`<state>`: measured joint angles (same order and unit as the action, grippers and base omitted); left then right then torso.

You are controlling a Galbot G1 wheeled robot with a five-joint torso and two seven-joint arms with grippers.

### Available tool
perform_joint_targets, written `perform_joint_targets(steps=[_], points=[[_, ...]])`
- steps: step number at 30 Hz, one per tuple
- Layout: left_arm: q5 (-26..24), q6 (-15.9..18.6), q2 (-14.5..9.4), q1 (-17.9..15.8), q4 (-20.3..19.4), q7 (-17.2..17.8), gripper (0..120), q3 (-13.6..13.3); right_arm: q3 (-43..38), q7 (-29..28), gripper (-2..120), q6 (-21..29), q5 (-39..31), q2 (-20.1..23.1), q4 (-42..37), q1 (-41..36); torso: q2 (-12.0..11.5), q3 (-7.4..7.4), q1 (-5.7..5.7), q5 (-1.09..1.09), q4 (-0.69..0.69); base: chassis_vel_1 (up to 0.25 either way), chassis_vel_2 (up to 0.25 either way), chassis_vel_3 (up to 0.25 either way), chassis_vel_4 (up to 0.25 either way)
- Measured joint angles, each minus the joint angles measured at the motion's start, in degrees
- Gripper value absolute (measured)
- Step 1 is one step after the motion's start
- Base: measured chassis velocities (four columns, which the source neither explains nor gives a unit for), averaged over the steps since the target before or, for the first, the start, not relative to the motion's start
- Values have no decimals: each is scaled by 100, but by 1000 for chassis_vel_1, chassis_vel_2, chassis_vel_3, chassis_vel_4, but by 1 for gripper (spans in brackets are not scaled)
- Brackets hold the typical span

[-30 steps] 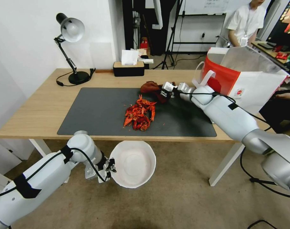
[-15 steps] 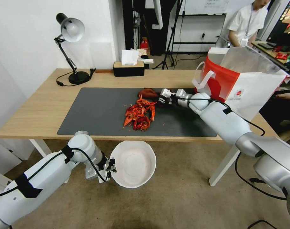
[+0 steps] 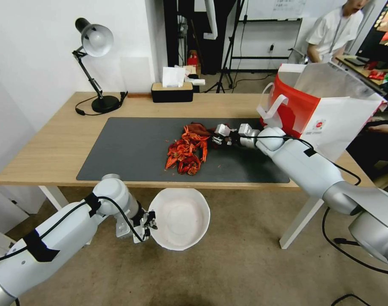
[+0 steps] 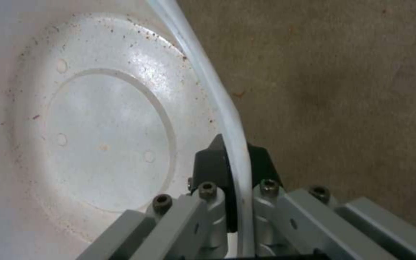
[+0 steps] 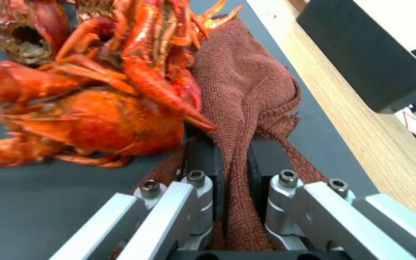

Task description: Sweep shrimp from table into container with towel, then put container into takeout bag.

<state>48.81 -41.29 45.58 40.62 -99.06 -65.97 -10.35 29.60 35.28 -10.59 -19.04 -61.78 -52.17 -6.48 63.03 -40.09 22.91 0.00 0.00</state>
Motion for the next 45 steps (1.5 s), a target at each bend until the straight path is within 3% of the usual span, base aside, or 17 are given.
perform_joint_targets(steps=[6, 9, 23, 45], points=[[-288, 80, 31, -128, 172, -191, 0, -129, 42, 13, 7, -1, -33, 106, -163, -43, 0, 0, 0, 0, 0, 0, 0, 0, 0], [-613, 200, 60, -371, 385, -401, 0, -293, 57, 14, 7, 2, -52, 155, -270, -85, 0, 0, 0, 0, 1, 0, 0, 0, 0], [-1134, 464, 333, -1026, 1047, -593, 0, -556, 64, 34, 7, 122, -202, 346, -617, -236, 1, -1, 0, 0, -2, 0, 0, 0, 0], [-1254, 499, 382, -1186, 1170, -638, 0, -693, -98, 44, 7, 211, -421, 1036, -1637, -723, 0, -2, 2, -1, 1, 0, 0, 0, 0]])
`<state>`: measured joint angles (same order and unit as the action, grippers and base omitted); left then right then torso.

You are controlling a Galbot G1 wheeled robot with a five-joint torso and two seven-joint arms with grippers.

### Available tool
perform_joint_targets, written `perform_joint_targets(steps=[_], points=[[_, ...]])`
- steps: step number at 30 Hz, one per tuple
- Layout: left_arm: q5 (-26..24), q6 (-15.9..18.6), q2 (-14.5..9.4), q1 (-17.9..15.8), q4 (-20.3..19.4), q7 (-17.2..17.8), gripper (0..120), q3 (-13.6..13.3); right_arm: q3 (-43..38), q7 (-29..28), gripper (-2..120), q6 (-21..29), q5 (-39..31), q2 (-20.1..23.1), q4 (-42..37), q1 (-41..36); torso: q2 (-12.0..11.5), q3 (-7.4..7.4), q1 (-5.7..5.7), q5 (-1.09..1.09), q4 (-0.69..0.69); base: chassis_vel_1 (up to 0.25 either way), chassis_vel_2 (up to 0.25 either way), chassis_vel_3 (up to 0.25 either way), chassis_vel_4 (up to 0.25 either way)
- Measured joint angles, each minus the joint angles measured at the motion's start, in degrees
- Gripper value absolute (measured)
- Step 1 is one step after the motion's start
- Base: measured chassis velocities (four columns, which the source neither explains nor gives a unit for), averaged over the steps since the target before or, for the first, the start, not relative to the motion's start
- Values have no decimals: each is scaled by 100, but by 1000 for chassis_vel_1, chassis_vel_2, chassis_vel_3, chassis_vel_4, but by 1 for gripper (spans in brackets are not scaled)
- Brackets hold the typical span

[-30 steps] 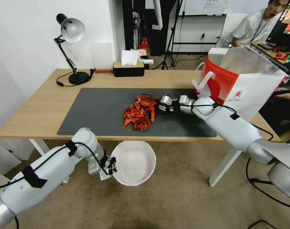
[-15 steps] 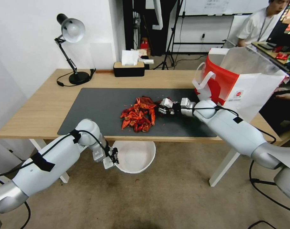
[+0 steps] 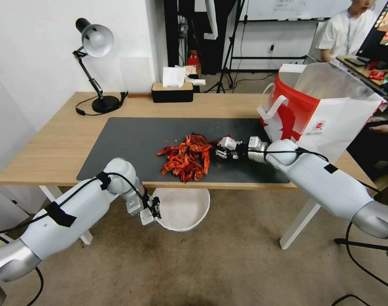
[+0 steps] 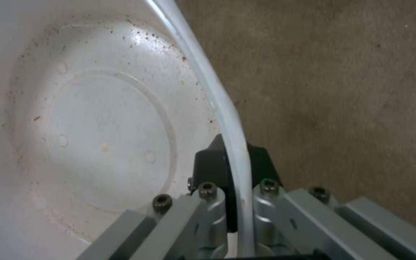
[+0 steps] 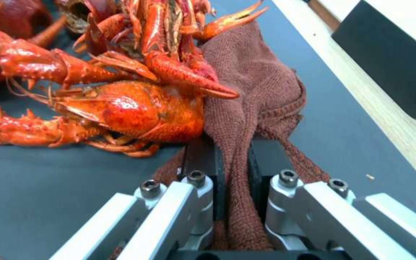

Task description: Sweep shrimp from table into container with towel, then put container into takeout bag.

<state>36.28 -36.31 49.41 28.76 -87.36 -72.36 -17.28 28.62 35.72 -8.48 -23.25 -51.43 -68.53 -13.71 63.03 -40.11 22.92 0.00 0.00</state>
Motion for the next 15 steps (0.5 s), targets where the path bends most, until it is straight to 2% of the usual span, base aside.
perform_joint_targets(steps=[12, 15], points=[[-57, 5, -27, -10, -68, -70, 0, -4, -77, -32, 7, 115, -135, 241, -473, -228, 0, 0, 0, 1, 0, 0, 0, 0, 0], [-70, 21, -53, 7, -109, -93, 0, -4, -105, -55, 7, 273, -166, 282, -583, -284, 0, 0, 0, 0, -1, 0, 0, 0, 0]])
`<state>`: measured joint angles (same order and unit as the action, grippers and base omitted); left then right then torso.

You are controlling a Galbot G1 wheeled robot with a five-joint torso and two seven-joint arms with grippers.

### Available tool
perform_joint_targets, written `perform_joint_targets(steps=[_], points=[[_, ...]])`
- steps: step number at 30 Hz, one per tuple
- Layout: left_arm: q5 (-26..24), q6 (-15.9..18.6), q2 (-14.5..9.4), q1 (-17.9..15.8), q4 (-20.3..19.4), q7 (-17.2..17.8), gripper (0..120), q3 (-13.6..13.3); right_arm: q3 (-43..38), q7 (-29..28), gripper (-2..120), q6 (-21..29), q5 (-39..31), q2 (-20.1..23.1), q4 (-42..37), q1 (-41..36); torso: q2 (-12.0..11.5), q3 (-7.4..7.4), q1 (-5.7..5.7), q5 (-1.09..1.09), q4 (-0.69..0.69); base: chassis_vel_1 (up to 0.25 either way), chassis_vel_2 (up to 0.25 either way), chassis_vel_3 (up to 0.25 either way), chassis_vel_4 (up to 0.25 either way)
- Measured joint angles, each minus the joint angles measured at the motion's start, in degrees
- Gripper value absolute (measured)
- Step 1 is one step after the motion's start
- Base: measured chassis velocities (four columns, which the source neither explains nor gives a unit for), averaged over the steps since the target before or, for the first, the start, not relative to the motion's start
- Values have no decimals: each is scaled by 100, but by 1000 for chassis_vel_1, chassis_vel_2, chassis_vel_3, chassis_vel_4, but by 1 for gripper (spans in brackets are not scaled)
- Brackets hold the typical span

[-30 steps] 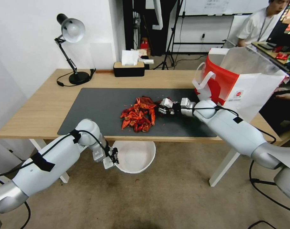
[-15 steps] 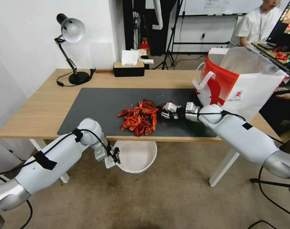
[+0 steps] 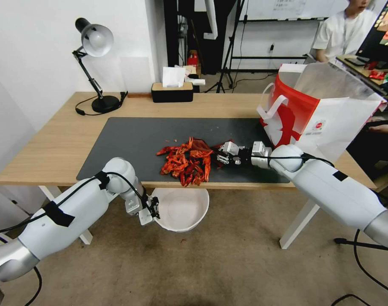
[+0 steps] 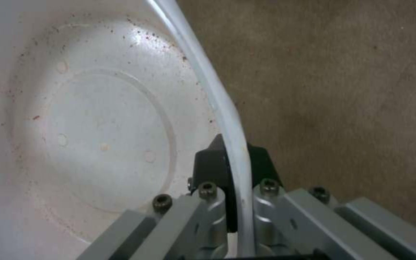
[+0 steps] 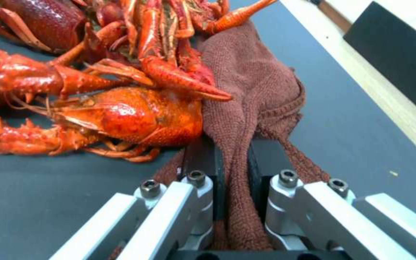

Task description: Sweep shrimp from table into container with towel, then put container into takeout bag.

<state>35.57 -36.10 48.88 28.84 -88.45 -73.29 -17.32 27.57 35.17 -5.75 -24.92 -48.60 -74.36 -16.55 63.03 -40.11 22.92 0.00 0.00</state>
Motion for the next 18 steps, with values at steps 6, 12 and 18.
perform_joint_targets(steps=[6, 12, 18], points=[[-18, 13, -34, 1, -12, -18, 0, 0, -59, -19, 7, 36, -7, 78, -196, -136, -1, 1, 0, 0, 1, 0, 0, 0, 0], [-26, 13, -26, -33, 19, -35, 0, -29, -124, -26, 7, 56, -6, 130, -352, -257, -1, 1, 0, 0, 1, 0, 0, 0, 0], [-26, 11, -16, -58, 18, -39, 0, -56, -170, -34, 7, 68, -7, 158, -487, -359, -1, 0, 0, 0, 2, 0, 0, 0, 0]])
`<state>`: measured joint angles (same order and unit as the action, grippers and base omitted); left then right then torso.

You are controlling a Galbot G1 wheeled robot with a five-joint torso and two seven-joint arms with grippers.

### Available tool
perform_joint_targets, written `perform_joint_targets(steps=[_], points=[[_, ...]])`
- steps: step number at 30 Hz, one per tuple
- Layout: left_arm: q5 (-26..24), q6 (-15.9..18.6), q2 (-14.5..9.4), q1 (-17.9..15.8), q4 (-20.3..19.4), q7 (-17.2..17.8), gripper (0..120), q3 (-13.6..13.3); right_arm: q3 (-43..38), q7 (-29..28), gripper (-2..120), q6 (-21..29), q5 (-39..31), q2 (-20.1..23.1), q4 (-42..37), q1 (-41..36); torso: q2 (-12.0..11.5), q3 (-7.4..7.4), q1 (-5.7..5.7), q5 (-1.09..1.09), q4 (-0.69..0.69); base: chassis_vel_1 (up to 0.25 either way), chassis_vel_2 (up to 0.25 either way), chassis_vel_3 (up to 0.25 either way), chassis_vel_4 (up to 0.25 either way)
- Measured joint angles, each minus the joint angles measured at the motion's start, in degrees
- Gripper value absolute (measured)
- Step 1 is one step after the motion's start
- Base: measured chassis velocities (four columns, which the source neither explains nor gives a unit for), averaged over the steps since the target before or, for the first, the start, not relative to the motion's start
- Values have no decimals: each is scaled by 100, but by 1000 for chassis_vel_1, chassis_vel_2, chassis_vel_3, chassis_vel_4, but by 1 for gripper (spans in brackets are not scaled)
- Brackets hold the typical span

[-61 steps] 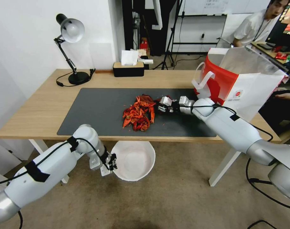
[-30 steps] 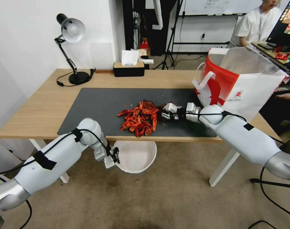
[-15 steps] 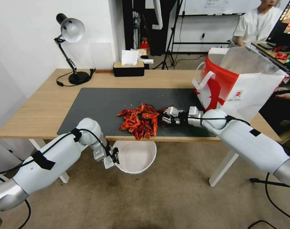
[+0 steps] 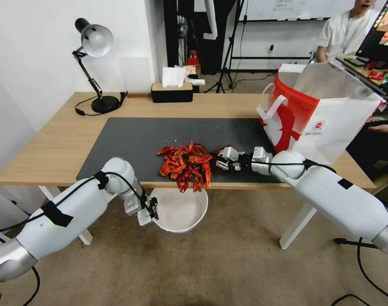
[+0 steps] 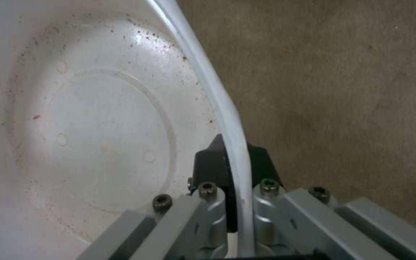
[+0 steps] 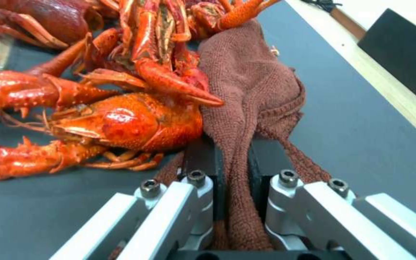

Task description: Sweep shrimp from table into container with towel, then put container into takeout bag.

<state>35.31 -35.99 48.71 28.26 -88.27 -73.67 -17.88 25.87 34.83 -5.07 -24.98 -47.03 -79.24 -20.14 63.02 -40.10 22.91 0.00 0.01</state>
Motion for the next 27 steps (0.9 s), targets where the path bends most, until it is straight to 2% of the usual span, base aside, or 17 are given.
perform_joint_targets(steps=[14, 27], points=[[-11, -9, -50, -21, -25, -7, 0, -17, -80, -21, 7, 54, 11, 20, -184, -147, 0, 0, 0, 0, -2, 0, 0, 0, 0], [-14, -3, 5, -47, -32, -29, 0, -55, -187, -99, 7, 116, 22, 58, -410, -346, 0, -1, 0, 0, -1, 0, 0, 0, 0]])
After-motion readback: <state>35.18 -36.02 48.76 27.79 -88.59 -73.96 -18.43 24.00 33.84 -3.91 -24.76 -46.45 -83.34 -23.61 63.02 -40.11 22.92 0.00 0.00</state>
